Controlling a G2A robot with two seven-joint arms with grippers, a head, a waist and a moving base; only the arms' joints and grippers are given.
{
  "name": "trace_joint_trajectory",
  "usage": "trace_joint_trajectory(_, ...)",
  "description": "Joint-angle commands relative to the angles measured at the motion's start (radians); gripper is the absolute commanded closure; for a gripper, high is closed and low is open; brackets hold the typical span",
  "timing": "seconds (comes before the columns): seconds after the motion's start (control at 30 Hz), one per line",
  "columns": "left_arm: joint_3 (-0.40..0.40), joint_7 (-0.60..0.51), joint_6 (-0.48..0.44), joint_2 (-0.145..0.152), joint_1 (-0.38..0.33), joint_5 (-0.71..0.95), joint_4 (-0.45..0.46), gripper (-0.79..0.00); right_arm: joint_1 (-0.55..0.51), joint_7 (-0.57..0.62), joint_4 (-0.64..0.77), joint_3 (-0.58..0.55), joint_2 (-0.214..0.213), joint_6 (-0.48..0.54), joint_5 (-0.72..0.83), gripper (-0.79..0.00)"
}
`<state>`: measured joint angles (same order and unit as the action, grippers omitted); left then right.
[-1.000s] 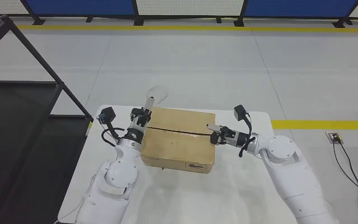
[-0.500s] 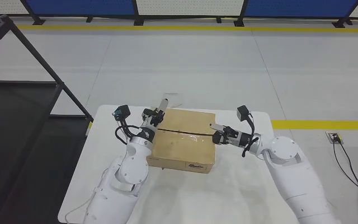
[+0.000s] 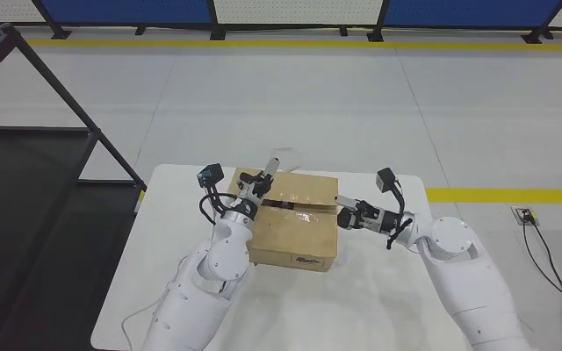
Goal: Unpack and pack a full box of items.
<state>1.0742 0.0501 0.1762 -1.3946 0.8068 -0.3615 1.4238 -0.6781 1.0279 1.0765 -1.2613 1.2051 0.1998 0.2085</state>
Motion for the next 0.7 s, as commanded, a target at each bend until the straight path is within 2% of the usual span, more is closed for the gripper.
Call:
trace_joint_trajectory(0.0,0.000,0.003,-0.005,-0.003,0.001,-0.001,0.002,-0.785,0.000,-0.005,-0.003,-0.002,0.001,0.013,0.022,-0.785)
trace_joint_trajectory(0.27,0.020,0.014,-0.012,-0.008,0.017,-0.012,0.025,-0.785,0.009,-0.029,-0.012,-0.019,0.005,0.060,0.142,-0.785)
trace_joint_trajectory(0.43,0.031,0.018,-0.018,-0.012,0.031,-0.016,0.042,-0.785,0.028,-0.010,-0.014,0.003,0.007,0.041,0.140,-0.785)
trace_joint_trajectory(0.67,0.070,0.010,-0.036,-0.008,0.086,-0.027,0.146,-0.785,0.024,-0.015,-0.002,0.005,0.009,0.078,0.177,-0.785)
